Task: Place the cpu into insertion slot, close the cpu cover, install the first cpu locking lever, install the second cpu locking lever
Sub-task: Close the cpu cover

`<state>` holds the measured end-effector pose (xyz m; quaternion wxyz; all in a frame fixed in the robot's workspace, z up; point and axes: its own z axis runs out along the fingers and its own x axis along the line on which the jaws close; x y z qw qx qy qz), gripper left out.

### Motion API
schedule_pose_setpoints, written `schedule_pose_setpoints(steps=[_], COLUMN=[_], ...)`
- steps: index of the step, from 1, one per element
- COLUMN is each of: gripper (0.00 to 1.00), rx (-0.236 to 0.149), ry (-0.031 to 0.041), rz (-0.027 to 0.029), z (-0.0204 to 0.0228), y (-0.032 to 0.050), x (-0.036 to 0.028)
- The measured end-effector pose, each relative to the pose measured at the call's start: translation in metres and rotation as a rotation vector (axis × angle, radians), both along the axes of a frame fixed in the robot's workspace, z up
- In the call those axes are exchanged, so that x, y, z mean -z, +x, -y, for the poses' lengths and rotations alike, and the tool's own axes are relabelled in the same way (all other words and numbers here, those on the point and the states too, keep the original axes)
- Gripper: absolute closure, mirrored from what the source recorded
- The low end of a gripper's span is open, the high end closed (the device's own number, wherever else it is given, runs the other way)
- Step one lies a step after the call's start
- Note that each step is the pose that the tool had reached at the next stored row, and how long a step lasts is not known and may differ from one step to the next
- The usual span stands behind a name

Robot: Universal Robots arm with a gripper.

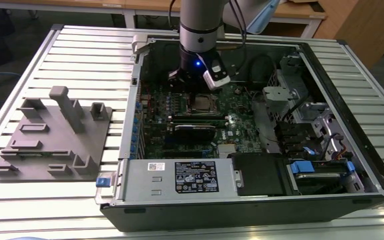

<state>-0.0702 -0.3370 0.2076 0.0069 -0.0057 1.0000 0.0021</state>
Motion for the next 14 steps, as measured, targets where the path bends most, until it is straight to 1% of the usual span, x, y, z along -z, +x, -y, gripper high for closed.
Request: schedule_pose_setpoints(steps=[5, 10, 14], gripper=[0.9, 0.9, 0.9], rx=[0.0, 0.0, 0.0], ry=[-0.0003, -0.0003, -0.0003], rz=[0.0, 0.0, 0.0001], z=[0.0001, 0.0001, 0.0001], y=[-0.0008, -0.0008, -0.001], x=[0.0045, 0.0048, 0.0072])
